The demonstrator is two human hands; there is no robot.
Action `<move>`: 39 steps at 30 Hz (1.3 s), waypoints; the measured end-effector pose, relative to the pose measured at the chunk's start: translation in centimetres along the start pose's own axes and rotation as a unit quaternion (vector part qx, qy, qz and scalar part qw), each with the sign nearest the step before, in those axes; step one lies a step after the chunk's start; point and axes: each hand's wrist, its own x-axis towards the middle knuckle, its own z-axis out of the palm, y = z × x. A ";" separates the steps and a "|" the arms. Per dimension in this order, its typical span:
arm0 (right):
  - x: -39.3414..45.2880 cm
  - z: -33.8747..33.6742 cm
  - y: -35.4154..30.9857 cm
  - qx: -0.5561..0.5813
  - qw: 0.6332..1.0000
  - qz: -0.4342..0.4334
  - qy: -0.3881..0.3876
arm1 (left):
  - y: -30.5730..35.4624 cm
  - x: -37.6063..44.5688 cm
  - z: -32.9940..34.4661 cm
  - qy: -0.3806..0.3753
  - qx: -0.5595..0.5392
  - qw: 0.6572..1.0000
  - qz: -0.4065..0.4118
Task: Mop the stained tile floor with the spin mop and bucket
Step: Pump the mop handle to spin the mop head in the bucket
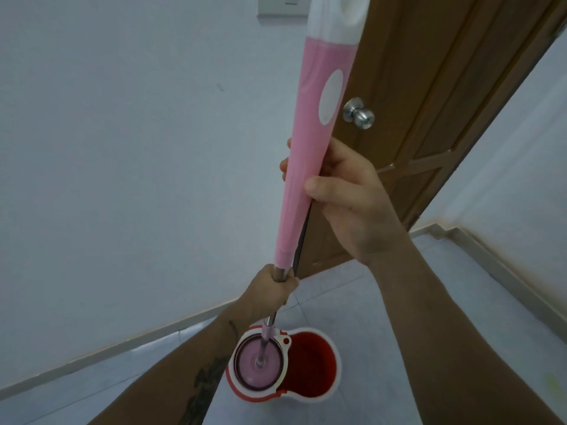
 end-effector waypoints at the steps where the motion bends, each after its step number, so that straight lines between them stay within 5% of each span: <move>1: -0.8 -0.8 1.1 0.011 1.000 0.016 0.019 | 0.5 0.0 -0.2 0.004 0.001 1.000 0.004; 5: -4.1 -3.2 9.6 -0.118 0.939 0.251 0.203 | 2.0 0.4 -0.9 -0.005 -0.016 1.000 0.020; 8: -6.3 -3.6 16.2 -0.201 0.853 0.449 0.172 | 2.3 0.3 -0.8 -0.029 -0.001 0.999 0.020; 10: -7.7 -3.4 19.6 -0.222 0.831 0.498 0.110 | 2.3 0.1 -0.5 -0.031 0.014 0.999 0.014; 18: -10.7 -1.4 26.1 -0.282 0.791 0.543 -0.010 | 3.6 0.8 -0.1 -0.046 0.034 0.998 0.004; 26: -11.7 -1.4 29.8 -0.273 0.792 0.545 -0.022 | 4.0 1.3 -0.1 -0.063 0.032 0.997 0.012; 37: -10.4 -0.6 29.0 -0.177 0.818 0.515 0.188 | 2.8 0.4 -0.3 -0.028 -0.008 1.000 0.011; 39: -10.9 0.5 29.6 -0.196 0.827 0.496 0.178 | 2.5 0.3 -0.5 -0.024 -0.011 1.000 0.009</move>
